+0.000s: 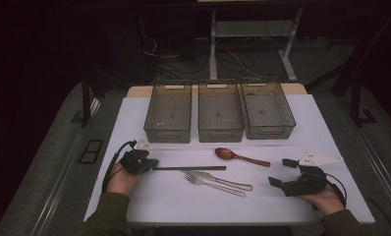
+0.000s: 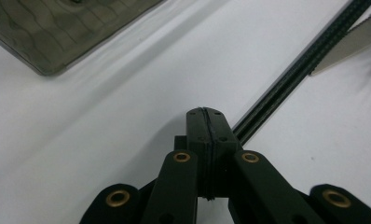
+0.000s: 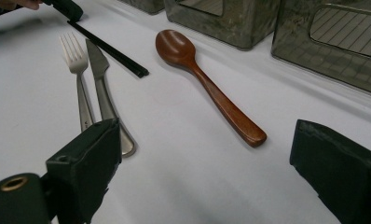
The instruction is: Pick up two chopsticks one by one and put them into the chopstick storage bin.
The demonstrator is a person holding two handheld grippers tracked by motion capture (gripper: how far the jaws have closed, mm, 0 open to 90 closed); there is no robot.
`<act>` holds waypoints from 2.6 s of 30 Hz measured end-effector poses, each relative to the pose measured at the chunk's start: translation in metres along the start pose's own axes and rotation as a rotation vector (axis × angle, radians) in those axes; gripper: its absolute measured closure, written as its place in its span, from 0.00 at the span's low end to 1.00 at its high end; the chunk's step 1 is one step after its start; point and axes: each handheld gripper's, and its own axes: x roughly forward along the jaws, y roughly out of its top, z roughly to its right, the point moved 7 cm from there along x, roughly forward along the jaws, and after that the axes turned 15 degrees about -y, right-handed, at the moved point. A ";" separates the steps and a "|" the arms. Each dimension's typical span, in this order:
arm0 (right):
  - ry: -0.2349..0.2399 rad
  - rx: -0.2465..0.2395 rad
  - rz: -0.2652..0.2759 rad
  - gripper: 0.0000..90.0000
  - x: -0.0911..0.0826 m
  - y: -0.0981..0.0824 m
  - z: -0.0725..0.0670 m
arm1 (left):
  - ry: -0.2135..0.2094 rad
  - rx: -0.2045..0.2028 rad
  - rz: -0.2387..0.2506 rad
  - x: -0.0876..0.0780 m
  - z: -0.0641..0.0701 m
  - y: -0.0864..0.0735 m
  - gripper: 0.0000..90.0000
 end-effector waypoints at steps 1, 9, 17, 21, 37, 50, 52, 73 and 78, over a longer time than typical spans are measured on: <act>0.000 -0.001 0.000 0.09 0.000 0.000 0.000 | -0.001 0.003 -0.006 -0.001 0.001 -0.001 0.99; 0.000 -0.001 0.001 0.09 0.000 0.000 0.000 | -0.004 0.001 -0.015 -0.004 0.007 -0.007 0.99; 0.000 -0.002 0.000 0.09 0.000 0.000 0.000 | -0.009 -0.004 -0.020 -0.007 0.013 -0.012 0.99; 0.001 -0.003 -0.001 0.09 0.001 0.000 -0.001 | 0.003 0.004 -0.005 -0.005 0.009 -0.010 0.98; 0.007 -0.005 -0.007 0.09 0.002 -0.001 -0.002 | -0.122 0.080 0.138 0.004 0.024 0.038 0.75; 0.012 -0.005 -0.013 0.09 0.003 -0.001 -0.003 | -0.282 0.188 0.130 0.041 0.056 0.078 0.73; 0.012 -0.004 -0.014 0.09 0.003 -0.001 -0.003 | -0.300 0.199 0.127 0.046 0.060 0.083 0.75; 0.013 0.001 -0.012 0.09 0.003 -0.002 -0.001 | -0.376 0.315 0.001 0.115 0.096 0.123 0.80; 0.013 0.001 -0.010 0.09 0.003 -0.001 -0.001 | -0.352 0.331 -0.030 0.120 0.096 0.121 0.80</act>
